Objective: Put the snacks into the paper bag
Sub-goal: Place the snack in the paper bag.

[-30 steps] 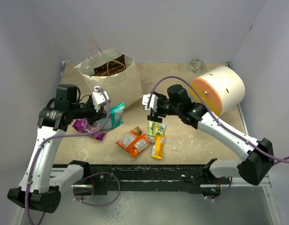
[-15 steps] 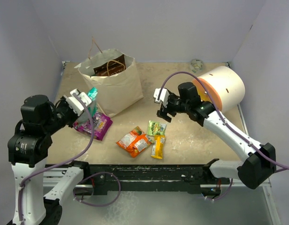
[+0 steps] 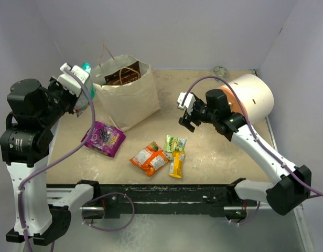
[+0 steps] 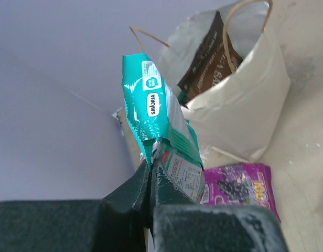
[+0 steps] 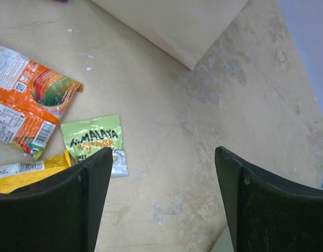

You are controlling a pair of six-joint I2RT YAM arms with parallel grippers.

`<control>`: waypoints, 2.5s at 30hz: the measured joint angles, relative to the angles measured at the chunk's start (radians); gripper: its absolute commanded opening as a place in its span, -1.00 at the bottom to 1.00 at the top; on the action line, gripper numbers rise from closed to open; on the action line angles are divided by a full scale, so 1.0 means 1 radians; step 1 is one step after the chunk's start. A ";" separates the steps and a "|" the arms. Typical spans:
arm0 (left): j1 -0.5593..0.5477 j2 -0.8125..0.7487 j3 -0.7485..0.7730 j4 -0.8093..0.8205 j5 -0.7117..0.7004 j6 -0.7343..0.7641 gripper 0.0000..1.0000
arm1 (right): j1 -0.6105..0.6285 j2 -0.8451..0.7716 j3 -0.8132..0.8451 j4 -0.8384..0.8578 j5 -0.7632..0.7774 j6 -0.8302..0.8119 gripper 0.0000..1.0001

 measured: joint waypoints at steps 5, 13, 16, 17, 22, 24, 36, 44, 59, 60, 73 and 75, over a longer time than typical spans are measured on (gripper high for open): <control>0.001 0.080 0.091 0.071 0.003 0.017 -1.00 | -0.006 -0.036 -0.020 0.022 -0.003 0.001 0.62; 0.001 0.242 0.175 0.221 0.051 0.113 -1.00 | -0.024 -0.049 -0.054 0.039 -0.018 0.001 0.63; 0.001 0.296 0.175 0.270 0.069 0.167 -1.00 | -0.032 -0.053 -0.059 0.043 -0.031 0.001 0.63; 0.001 0.315 0.174 0.287 0.077 0.188 -1.00 | -0.033 -0.055 -0.059 0.044 -0.035 0.001 0.63; 0.001 0.374 0.156 0.371 0.120 0.302 -1.00 | -0.037 -0.056 -0.068 0.054 -0.048 0.000 0.63; 0.001 0.393 0.149 0.393 0.139 0.342 -1.00 | -0.039 -0.056 -0.081 0.053 -0.053 -0.001 0.63; 0.031 0.497 0.127 0.438 0.298 0.456 -1.00 | -0.051 -0.056 -0.098 0.053 -0.066 -0.002 0.63; 0.133 0.553 0.100 0.438 0.496 0.454 -1.00 | -0.053 -0.055 -0.099 0.053 -0.076 -0.002 0.64; 0.153 0.627 0.029 0.494 0.645 0.397 -1.00 | -0.063 -0.053 -0.112 0.053 -0.090 -0.006 0.64; 0.153 0.627 0.011 0.503 0.648 0.389 -1.00 | -0.063 -0.053 -0.112 0.053 -0.091 -0.007 0.64; 0.153 0.605 -0.217 0.554 0.716 0.221 -1.00 | -0.066 -0.052 -0.112 0.053 -0.092 -0.010 0.65; 0.153 0.605 -0.217 0.557 0.729 0.188 -1.00 | -0.066 -0.052 -0.112 0.053 -0.092 -0.010 0.65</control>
